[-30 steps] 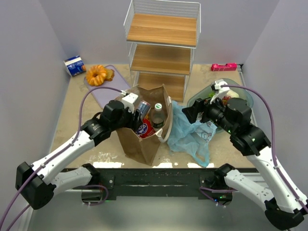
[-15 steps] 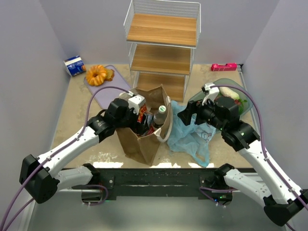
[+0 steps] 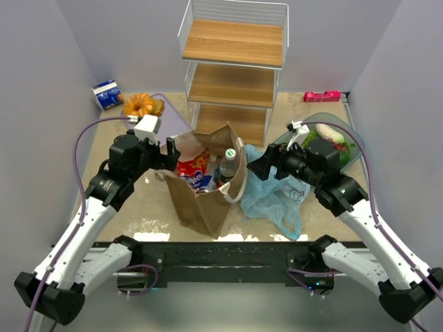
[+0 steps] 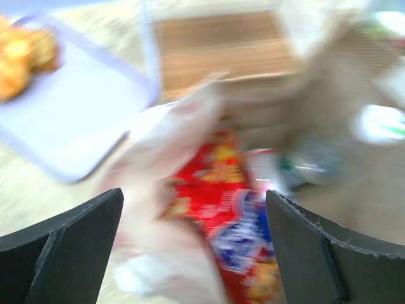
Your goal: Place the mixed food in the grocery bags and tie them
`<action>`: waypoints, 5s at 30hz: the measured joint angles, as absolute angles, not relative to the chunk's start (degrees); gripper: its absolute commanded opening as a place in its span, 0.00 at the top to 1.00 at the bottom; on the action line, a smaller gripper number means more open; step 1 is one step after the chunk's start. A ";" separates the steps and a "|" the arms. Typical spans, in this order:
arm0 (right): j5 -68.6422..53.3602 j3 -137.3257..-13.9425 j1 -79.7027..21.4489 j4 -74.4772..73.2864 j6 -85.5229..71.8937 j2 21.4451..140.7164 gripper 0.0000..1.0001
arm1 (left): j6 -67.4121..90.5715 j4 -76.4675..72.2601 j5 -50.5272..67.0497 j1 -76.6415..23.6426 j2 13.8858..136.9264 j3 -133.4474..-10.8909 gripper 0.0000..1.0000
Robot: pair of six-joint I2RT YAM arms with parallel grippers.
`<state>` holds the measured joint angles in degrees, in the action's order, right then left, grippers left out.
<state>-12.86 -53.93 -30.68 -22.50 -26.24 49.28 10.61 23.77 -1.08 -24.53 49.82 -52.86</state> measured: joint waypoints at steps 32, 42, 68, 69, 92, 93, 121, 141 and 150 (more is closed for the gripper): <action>0.47 -54.43 -43.07 -17.15 -30.96 62.59 0.53 | 11.66 20.53 3.07 -12.21 54.70 -41.21 0.31; 1.80 -59.24 -42.96 -22.90 -29.02 65.12 1.00 | 14.48 17.93 16.58 -10.63 53.98 -40.53 1.00; -1.61 -89.84 -67.07 -15.57 -25.87 99.18 1.00 | 6.02 29.85 -37.98 -11.14 47.42 -53.93 1.00; -1.96 -90.94 -67.57 -14.94 -25.87 101.06 1.00 | 4.62 29.23 -40.60 -10.94 47.72 -53.74 1.00; -14.87 -114.69 -68.25 -0.95 -27.92 124.97 0.14 | 0.40 17.72 -43.99 9.13 46.41 -56.07 0.05; -14.48 -112.79 -68.20 -1.37 -27.29 122.76 0.14 | 0.67 17.85 -43.51 8.71 46.02 -57.28 0.05; 10.79 -54.74 -23.51 -29.10 -22.90 55.99 0.01 | 6.68 1.15 -18.26 -55.75 67.81 -54.35 0.00; 0.23 -47.33 -17.23 -35.62 -24.01 46.85 0.07 | 14.41 -13.23 -0.30 -61.10 92.20 -50.85 0.19; -10.39 -46.17 -17.23 -33.91 -26.28 44.45 0.27 | 17.52 -14.09 -6.85 -61.89 94.59 -50.61 1.00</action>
<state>-10.39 -46.17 -17.23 -33.91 -26.28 44.45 17.52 -14.09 -6.85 -61.89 94.59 -50.61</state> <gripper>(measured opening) 0.791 0.042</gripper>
